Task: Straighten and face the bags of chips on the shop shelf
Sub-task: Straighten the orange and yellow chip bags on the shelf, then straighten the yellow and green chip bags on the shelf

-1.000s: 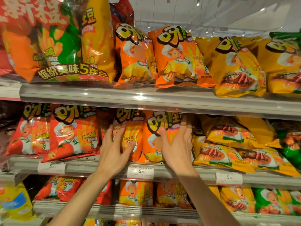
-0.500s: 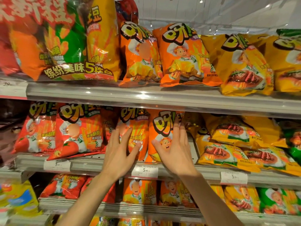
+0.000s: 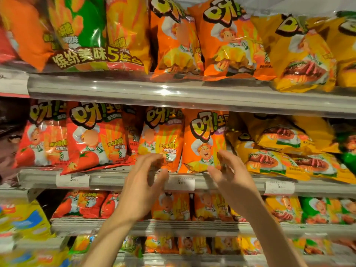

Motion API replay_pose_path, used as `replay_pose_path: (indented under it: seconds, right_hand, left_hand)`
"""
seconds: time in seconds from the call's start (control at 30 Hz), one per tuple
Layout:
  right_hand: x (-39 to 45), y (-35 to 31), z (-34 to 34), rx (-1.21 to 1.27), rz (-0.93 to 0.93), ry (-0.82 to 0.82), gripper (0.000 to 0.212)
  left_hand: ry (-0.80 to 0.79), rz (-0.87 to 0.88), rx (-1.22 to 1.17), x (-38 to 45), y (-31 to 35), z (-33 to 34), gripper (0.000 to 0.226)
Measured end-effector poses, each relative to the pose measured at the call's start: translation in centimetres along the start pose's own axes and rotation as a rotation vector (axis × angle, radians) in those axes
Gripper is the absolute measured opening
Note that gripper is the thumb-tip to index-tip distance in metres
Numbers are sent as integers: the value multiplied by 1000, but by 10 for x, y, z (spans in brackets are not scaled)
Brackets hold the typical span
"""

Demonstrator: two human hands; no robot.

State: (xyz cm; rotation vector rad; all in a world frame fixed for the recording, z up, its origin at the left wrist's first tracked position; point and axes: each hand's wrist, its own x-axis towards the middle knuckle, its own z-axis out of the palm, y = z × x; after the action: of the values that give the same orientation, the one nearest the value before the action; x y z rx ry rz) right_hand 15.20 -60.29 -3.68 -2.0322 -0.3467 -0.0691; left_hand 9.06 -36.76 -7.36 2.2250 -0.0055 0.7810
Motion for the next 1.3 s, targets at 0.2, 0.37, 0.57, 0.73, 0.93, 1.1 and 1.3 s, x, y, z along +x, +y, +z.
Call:
replay_pose_path:
  seconds: [0.2,0.37,0.57,0.73,0.93,1.1,1.3]
  right_hand:
    - [-54,34,-9,37,37,4,18]
    - [-74,73,-30,64,176,47,11]
    - [-73,107,-77,88,206,106,14]
    - [-65,140,-133,105,187,114,8]
    - [-50,165,-209,126,119,55,11]
    - [-35,172,-243,122,74,44,10]
    - [-26,156,-258,27,-68,119,16]
  left_hand:
    - [-196,-248,-336,-49,10,13,22]
    - [-217,-380,-391,-74,14,39,18]
    - [-158,-459,-414,-76,41,76,16]
    - [-50,-419,-514,-67,98,123,13]
    - [2,-345,-493,-53,165,174,21]
    - [75,-361,-483,-49,195,191,16]
    - [146,-295,-423,-26,206,184,11]
